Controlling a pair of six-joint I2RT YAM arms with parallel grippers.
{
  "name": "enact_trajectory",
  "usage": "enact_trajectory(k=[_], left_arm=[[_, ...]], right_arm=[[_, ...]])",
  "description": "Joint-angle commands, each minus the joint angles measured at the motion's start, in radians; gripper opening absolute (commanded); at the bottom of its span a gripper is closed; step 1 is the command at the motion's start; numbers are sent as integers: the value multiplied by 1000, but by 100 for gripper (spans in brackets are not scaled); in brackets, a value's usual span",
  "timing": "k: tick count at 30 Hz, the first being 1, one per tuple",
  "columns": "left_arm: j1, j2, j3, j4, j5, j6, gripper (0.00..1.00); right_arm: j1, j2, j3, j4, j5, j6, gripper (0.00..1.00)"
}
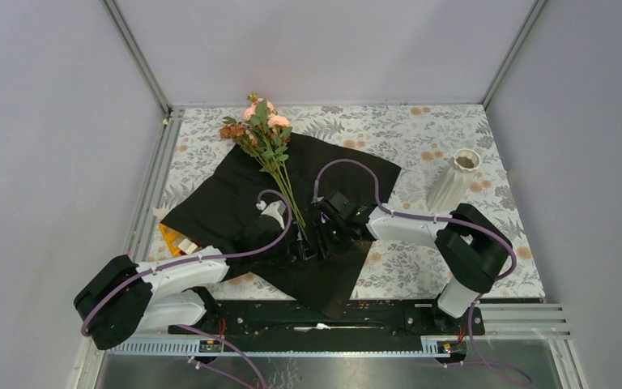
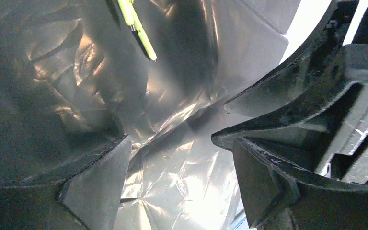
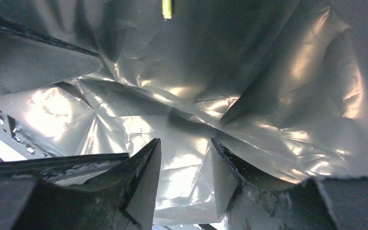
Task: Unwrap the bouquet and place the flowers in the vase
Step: Unfold the wrapping paper at the center of the board, then pick up the fake flower from the wrapping paper.
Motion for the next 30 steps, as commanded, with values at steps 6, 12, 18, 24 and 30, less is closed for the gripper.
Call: enact_trajectory(k=[6, 12, 18, 24, 30], left_arm=[[-2, -69, -64, 3, -87, -40, 83], [19, -147, -105, -91, -118, -62, 85], [54, -252, -135, -182, -131, -99, 87], [104, -317, -150, -318, -137, -133, 89], [145, -394, -147, -405, -160, -162, 91]], right_arm=[[-53, 23, 4, -23, 49, -31, 48], [-138, 17, -48, -22, 37, -35, 48], [-206, 4, -71, -51, 40, -38, 47], [-266, -35, -79, -90, 59, -37, 47], [-308, -48, -78, -110, 69, -34, 47]])
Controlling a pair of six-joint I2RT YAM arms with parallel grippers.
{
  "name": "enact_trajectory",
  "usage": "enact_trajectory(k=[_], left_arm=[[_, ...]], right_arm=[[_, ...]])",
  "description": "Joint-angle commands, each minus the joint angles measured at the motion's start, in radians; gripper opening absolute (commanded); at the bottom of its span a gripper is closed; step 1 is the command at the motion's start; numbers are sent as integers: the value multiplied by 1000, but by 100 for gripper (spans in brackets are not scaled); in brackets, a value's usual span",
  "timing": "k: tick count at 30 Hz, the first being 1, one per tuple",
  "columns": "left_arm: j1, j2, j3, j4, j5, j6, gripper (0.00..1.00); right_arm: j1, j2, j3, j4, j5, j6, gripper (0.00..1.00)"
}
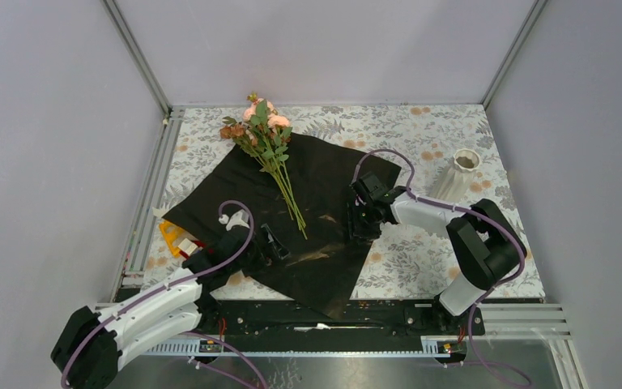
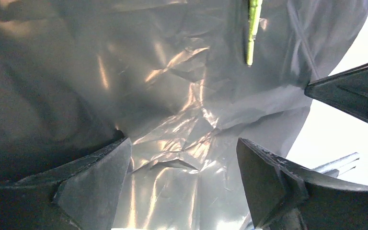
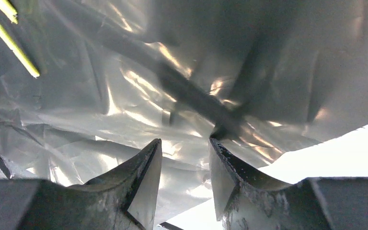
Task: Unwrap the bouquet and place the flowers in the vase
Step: Pick up the fake flower from the wrapping paper.
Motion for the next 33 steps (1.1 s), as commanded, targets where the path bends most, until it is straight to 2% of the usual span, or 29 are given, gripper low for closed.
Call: enact_trajectory(k=[1, 9, 16, 20, 27, 33], left_arm=[[27, -46, -16, -126, -56, -29, 91], [48, -67, 61, -125, -30, 25, 93], [136, 92, 272, -111, 42, 209, 95], [235, 184, 418, -124, 152, 334, 95], [459, 301, 719, -284, 277, 585, 96], [600, 306, 755, -283, 218, 669, 96]], right_arm=[[-33, -25, -10, -59, 58, -13, 47], [-50, -92, 6, -84, 52, -41, 49], [-49, -195, 81, -123, 63, -76, 55], [-49, -207, 147, -130, 37, -88, 56], [-49, -133, 310, -122, -21, -77, 54], [-30, 40, 468, -62, -88, -36, 52]])
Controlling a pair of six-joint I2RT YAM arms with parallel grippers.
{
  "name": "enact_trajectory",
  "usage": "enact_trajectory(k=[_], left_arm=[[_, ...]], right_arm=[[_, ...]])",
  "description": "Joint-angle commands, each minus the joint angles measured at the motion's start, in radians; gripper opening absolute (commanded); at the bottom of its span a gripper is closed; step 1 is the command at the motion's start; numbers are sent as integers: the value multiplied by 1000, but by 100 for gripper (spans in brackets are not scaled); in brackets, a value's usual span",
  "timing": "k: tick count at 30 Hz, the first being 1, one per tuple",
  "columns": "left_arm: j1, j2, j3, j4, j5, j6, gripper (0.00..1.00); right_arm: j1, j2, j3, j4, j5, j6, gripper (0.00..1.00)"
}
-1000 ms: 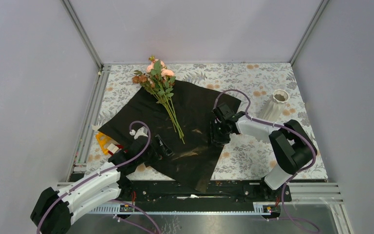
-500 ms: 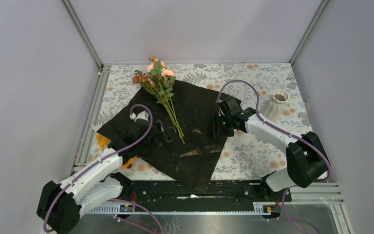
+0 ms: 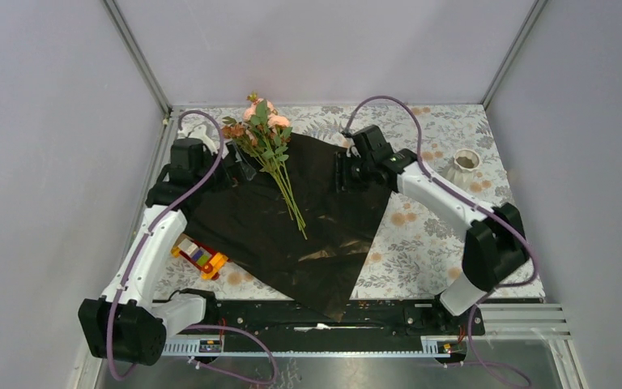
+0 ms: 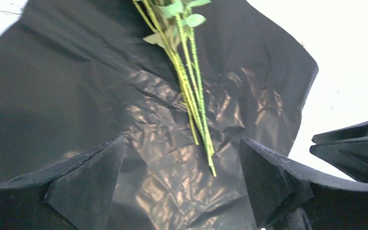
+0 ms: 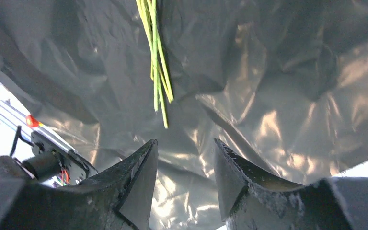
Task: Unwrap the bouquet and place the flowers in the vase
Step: Pick up the fake flower from the wrapping paper.
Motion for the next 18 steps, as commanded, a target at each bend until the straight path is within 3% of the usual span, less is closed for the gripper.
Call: enact_trajectory(k=[1, 9, 18], left_arm=[[72, -16, 8, -6, -20, 109, 96], [88, -44, -91, 75, -36, 104, 96], [163, 1, -105, 128, 126, 67, 96]], right_arm=[[23, 139, 137, 42, -59, 29, 52], [60, 423, 433, 33, -56, 59, 48], [78, 669, 689, 33, -73, 85, 46]])
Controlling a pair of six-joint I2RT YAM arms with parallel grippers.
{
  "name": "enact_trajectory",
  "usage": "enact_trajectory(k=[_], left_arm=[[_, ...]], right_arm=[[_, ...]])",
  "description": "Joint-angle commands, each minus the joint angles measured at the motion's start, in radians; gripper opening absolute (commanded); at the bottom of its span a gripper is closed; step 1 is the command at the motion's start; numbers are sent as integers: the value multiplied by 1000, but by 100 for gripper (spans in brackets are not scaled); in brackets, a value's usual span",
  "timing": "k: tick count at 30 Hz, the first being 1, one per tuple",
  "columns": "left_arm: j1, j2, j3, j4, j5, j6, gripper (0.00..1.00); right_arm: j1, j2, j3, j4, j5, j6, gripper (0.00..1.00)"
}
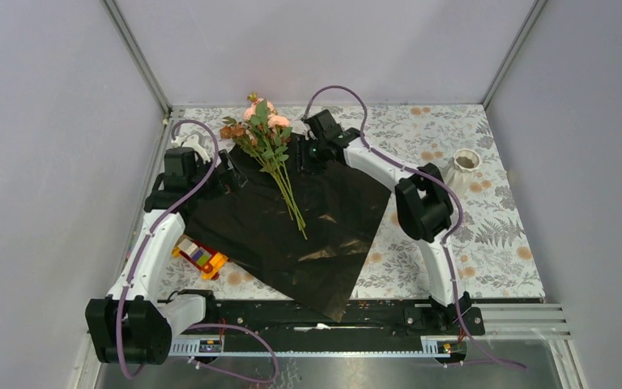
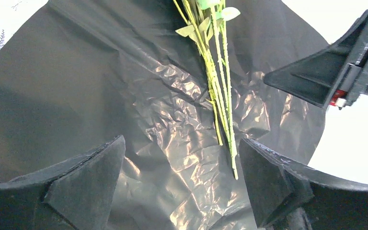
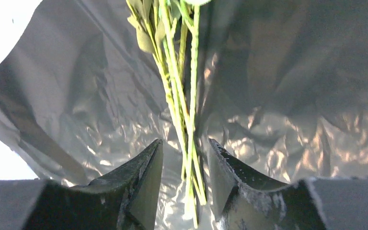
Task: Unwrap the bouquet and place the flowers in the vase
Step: Pick up the fake flower from the wrapping paper.
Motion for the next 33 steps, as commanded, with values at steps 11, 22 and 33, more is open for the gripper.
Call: enact_trajectory(k=[11, 22, 33], left_arm=[[32, 26, -3, 83, 130, 18, 96], [32, 32, -3, 79, 146, 24, 96], [33, 41, 0, 75, 159, 23, 96]], right_arm=[[22, 251, 282, 8, -32, 68, 42], [22, 350, 404, 1, 20, 101, 35], [23, 415, 507, -37, 19, 104, 32]])
